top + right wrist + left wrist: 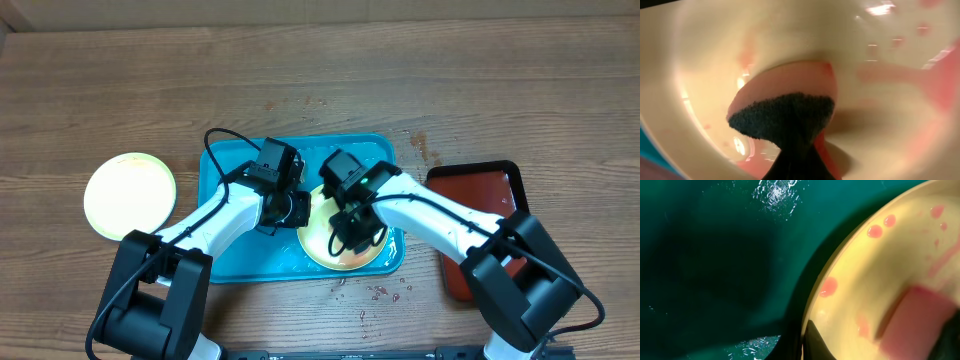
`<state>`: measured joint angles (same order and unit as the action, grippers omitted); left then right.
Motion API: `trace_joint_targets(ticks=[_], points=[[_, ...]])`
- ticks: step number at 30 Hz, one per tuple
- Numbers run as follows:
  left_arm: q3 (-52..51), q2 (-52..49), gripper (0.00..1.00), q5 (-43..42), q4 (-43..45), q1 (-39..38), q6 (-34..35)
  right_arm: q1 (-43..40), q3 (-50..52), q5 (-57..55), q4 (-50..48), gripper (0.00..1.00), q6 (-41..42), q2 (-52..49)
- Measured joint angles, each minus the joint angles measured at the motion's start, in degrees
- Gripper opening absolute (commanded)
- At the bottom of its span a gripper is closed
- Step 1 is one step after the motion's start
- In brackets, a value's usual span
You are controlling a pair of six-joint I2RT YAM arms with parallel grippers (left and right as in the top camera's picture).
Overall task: Clean dirty plates on tray and stack at the side
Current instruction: 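Scrub the yellow plate with the sponge while the left gripper holds it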
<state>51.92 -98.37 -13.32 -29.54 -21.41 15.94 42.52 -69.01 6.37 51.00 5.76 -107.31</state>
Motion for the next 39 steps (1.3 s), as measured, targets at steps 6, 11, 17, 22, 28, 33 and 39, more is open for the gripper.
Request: trace_joint_targets(ticks=[6, 11, 17, 22, 28, 33, 39], points=[[0.00, 0.00, 0.04, 0.00, 0.00, 0.00, 0.00, -2.19, 0.02, 2.19, -3.06, 0.04, 2.67, 0.00], [0.00, 0.00, 0.04, -0.02, -0.02, 0.00, 0.00, -10.01, 0.02, 4.81, -9.35, 0.04, 6.80, -0.02], [0.00, 0.00, 0.04, 0.00, -0.11, 0.00, 0.00, -14.43, 0.00, 5.42, -9.40, 0.04, 7.72, -0.04], [0.00, 0.00, 0.04, -0.13, -0.35, 0.00, 0.00, -13.57, -0.02, 0.92, 0.79, 0.04, 4.61, -0.04], [0.00, 0.00, 0.04, -0.24, -0.48, 0.00, 0.00, -8.09, -0.02, 1.60, 4.42, 0.04, 3.61, -0.04], [0.00, 0.00, 0.04, -0.24, -0.66, 0.00, 0.00, -3.21, -0.02, 7.34, 4.11, 0.04, 6.95, -0.07], [0.00, 0.00, 0.04, -0.24, -0.68, 0.00, 0.00, -2.84, -0.02, 9.38, 1.29, 0.04, 12.87, -0.07]])
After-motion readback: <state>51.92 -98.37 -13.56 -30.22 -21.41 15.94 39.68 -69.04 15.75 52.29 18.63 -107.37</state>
